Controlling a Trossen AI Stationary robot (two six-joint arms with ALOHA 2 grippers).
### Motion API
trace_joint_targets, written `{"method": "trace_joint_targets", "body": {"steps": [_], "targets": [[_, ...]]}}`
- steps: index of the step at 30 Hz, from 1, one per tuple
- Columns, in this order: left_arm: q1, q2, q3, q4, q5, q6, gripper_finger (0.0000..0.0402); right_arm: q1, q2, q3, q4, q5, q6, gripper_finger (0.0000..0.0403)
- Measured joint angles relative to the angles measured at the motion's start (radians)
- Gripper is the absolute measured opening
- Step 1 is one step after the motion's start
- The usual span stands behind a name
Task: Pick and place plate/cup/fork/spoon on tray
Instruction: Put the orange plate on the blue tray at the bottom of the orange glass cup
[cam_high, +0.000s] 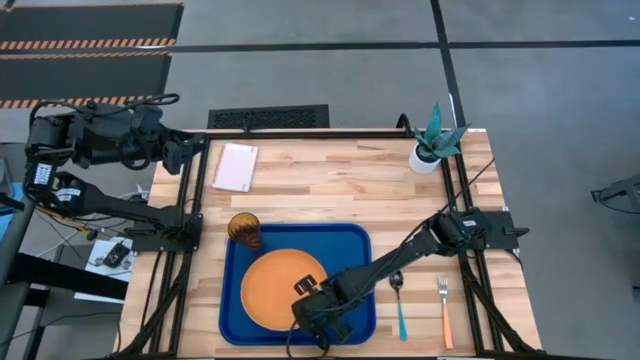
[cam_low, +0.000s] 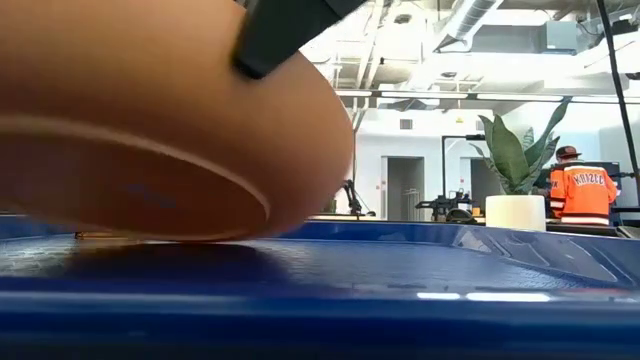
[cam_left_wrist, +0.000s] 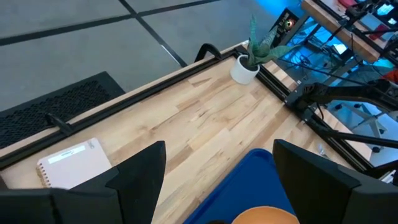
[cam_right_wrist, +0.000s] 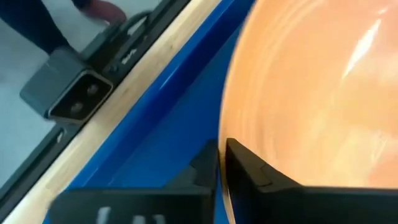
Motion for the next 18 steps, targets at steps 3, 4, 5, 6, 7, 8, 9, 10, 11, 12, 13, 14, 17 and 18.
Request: {"method": "trace_joint_targets", "body": {"steps": [3,4,5,6,7,8,9,10,11,12,13,14,17,18], "targets": [[0.0,0.0,0.0,0.0,0.0,-0.001,0.0282,-0.001,0.0,0.0,0.026,-0.006,0.0,0.0081],[0.0,0.0,0.0,0.0,0.0,-0.001,0.0282,-0.001,0.0,0.0,0.033,-0.009,0.006,0.0091],[0.0,0.0,0.0,0.001,0.001,-0.002,0.0282,-0.001,0.0,0.0,0.039,-0.009,0.019,0.0101],[0.0,0.0,0.0,0.001,0.004,-0.003,0.0282,-0.001,0.0,0.0,0.041,-0.009,0.035,0.0111],[0.0,0.0,0.0,0.001,0.006,-0.004,0.0282,-0.001,0.0,0.0,0.045,-0.008,0.053,0.0121],[0.0,0.0,0.0,0.001,0.007,-0.004,0.0282,-0.001,0.0,0.0,0.051,-0.008,0.071,0.0129],[0.0,0.0,0.0,0.001,0.007,-0.004,0.0282,-0.001,0.0,0.0,0.057,-0.008,0.092,0.0138],[0.0,0.0,0.0,0.001,0.007,-0.005,0.0282,-0.001,0.0,0.0,0.063,-0.008,0.117,0.0146],[0.0,0.0,0.0,0.001,0.007,-0.005,0.0282,-0.001,0.0,0.0,0.063,-0.008,0.146,0.0153],[0.0,0.0,0.0,0.001,0.007,-0.007,0.0282,-0.001,0.0,0.0,0.059,-0.008,0.182,0.0159],[0.0,0.0,0.0,0.001,0.008,-0.012,0.0282,-0.002,-0.002,0.0,0.048,-0.011,0.226,0.0164],[0.0,0.0,0.0,0.001,0.011,-0.013,0.0282,-0.005,-0.007,-0.001,0.03,-0.021,0.265,0.0168],[0.0,0.0,0.0,0.001,0.021,-0.014,0.0282,0.001,-0.036,-0.002,-0.004,-0.052,0.348,0.0174],[0.0,0.0,0.0,0.001,0.02,-0.014,0.0282,0.008,-0.052,-0.002,-0.033,-0.046,0.361,0.0174]]}}
